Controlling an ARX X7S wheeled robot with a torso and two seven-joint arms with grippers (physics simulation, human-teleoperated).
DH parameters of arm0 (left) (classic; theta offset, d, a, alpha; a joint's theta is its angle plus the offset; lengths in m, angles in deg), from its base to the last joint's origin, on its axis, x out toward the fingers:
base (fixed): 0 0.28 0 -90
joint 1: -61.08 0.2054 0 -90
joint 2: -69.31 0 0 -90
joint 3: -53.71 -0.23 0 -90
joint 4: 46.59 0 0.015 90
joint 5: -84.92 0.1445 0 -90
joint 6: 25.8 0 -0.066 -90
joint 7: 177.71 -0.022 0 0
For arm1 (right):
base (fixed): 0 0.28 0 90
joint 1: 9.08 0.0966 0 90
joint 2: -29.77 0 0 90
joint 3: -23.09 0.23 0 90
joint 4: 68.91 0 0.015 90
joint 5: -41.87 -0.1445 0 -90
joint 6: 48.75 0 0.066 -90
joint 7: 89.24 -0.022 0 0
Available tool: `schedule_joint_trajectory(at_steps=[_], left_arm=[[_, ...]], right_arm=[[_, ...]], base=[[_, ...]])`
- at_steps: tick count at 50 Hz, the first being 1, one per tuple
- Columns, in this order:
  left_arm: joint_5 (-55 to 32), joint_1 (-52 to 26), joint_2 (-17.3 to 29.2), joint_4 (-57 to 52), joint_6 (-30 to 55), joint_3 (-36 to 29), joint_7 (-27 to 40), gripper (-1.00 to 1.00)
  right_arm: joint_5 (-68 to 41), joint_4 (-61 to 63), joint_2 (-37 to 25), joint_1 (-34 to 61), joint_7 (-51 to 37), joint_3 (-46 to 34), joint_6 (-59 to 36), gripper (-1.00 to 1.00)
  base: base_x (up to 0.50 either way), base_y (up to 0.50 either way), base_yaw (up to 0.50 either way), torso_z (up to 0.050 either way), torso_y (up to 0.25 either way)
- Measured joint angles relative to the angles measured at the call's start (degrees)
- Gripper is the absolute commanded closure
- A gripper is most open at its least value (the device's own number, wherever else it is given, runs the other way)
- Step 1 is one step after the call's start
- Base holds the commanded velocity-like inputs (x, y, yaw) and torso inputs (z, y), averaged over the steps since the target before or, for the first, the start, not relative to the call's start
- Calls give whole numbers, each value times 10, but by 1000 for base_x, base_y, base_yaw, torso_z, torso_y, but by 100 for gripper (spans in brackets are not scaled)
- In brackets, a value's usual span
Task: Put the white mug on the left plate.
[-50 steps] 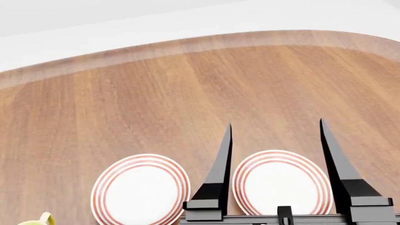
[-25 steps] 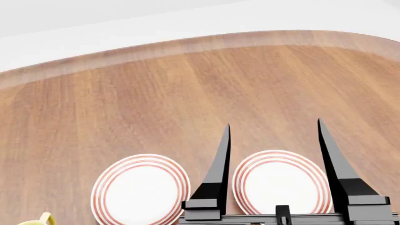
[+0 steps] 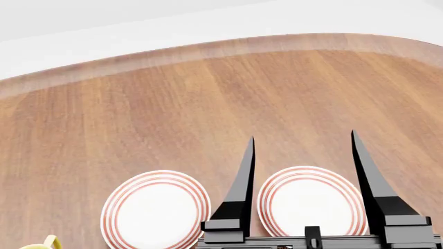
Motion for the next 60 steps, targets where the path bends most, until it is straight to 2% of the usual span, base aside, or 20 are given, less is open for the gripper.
schedule_joint_trajectory(at_steps=[12, 26, 60], left_arm=[[-24, -25, 0, -69, 51, 31, -3, 100], [-67, -62, -6, -99, 91, 86, -2, 100], [-140, -164, -3, -51, 113, 215, 20, 100]], right_arm=[[-4, 2, -2, 2, -4, -1, -2, -100], [-8, 2, -6, 4, -9, -4, -3, -100], [-16, 0, -15, 7, -20, -9, -2, -100]], base=[[0, 0, 0, 0, 0], [0, 0, 0, 0, 1], [0, 0, 0, 0, 0]])
